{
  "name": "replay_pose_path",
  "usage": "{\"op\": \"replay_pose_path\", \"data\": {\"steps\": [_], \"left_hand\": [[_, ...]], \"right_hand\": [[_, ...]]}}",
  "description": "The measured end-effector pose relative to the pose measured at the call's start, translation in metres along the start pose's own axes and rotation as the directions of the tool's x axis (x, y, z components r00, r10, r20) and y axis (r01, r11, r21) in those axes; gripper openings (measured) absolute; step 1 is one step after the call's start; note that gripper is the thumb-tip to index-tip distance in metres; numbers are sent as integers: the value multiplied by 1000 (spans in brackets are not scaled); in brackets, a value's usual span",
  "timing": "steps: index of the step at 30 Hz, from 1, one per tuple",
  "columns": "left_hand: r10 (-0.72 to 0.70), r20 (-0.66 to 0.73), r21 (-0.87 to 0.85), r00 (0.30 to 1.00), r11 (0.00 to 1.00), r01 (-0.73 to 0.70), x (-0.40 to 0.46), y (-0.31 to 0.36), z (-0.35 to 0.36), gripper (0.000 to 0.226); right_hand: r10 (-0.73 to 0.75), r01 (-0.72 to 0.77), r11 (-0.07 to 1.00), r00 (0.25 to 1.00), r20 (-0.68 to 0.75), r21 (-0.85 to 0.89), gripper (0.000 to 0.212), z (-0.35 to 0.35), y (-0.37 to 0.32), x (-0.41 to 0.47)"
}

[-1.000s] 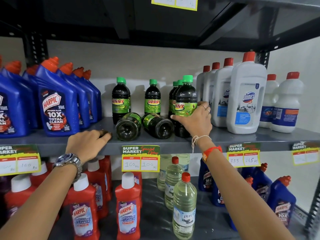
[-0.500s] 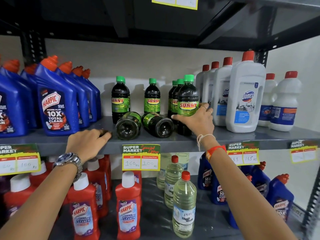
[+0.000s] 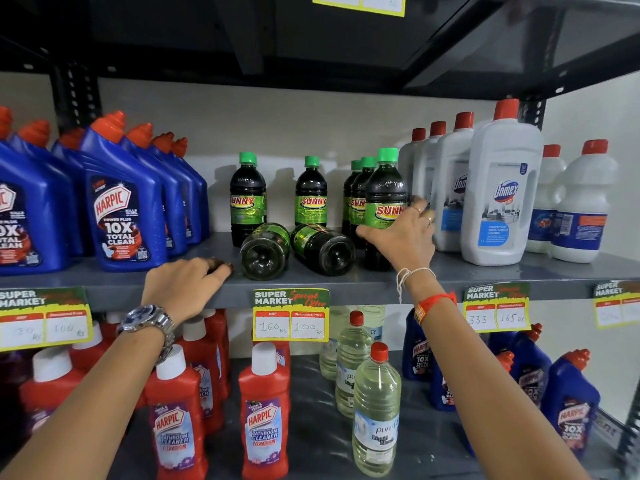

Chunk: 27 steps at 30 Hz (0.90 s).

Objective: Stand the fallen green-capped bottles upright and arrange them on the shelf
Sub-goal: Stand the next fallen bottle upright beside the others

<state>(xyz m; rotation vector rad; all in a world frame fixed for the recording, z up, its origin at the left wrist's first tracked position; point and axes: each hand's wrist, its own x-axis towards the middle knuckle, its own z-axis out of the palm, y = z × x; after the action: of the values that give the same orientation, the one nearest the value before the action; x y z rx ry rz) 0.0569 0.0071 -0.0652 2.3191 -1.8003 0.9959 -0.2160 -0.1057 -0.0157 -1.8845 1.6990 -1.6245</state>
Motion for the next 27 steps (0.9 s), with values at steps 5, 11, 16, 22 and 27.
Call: {"op": "replay_pose_path", "data": {"steps": [5, 11, 16, 22, 27], "left_hand": [[-13, -4, -50, 1000, 999, 12, 1, 1, 0, 49], [-2, 1, -46, 1000, 999, 2, 0, 0, -2, 47], [25, -21, -13, 999, 1000, -25, -1, 1, -4, 44], [4, -6, -48, 1000, 999, -4, 0, 1, -3, 41], [-47, -31, -92, 998, 995, 44, 0, 2, -4, 43]], "right_hand": [[-366, 449, 886, 830, -421, 116, 56, -7, -39, -14], [-411, 549, 802, 794, 447, -236, 58, 25, -71, -3], [-56, 475, 816, 632, 773, -330, 56, 32, -82, 1], [-72, 307, 928, 707, 704, -213, 44, 42, -75, 4], [-264, 273, 962, 894, 362, 28, 68, 46, -60, -4]]}}
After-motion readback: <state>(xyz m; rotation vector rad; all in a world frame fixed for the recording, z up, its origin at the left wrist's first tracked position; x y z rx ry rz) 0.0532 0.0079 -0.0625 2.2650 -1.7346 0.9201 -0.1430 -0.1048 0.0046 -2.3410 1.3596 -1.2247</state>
